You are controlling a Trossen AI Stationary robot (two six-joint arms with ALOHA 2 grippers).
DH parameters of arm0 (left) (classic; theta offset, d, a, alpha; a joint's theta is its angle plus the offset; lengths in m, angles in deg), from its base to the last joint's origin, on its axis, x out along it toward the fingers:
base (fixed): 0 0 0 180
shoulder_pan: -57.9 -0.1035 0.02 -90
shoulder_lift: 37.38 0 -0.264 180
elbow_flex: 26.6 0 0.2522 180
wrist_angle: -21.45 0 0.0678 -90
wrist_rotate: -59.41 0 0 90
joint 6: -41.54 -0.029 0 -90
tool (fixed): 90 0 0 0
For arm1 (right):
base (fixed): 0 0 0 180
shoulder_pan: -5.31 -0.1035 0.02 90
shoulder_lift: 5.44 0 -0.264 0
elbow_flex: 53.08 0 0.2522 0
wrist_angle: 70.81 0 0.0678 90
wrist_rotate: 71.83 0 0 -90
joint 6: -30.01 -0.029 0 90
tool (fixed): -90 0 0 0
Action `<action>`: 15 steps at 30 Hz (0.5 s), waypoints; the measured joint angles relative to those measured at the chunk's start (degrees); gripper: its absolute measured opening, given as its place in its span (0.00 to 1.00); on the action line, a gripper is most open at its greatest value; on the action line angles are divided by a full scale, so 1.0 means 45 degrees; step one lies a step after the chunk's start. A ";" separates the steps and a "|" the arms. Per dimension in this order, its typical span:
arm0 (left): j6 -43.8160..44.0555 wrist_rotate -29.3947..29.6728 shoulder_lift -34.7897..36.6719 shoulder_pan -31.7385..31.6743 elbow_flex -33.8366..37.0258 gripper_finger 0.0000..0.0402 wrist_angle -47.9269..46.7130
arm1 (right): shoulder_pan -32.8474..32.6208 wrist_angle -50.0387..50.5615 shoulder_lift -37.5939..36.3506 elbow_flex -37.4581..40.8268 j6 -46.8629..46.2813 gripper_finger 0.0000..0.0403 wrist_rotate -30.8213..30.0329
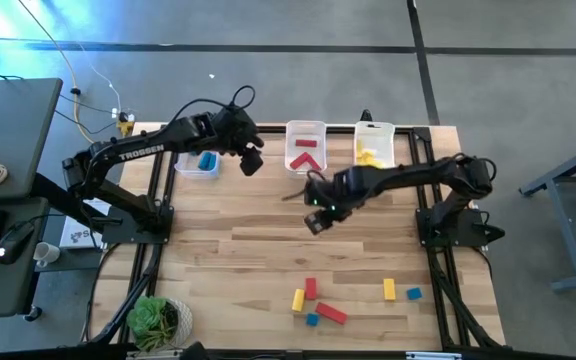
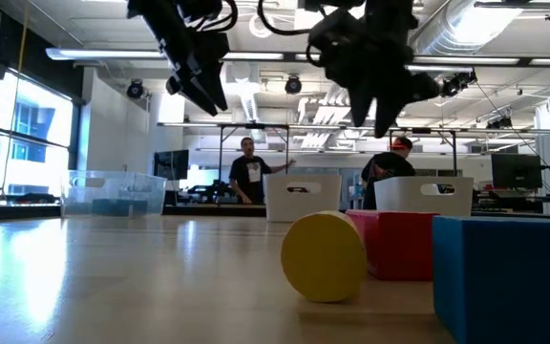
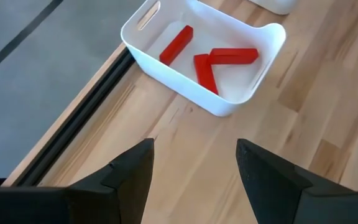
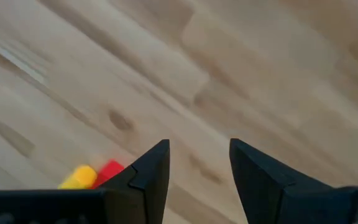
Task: Sort & place blocks by color
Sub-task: Put the yellow block into the right white bin
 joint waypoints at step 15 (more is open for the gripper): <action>0.0287 0.0004 0.0000 0.1037 0.0000 0.54 0.0005 | -0.3050 0.4009 0.0000 -0.0004 -0.1918 0.38 -0.1196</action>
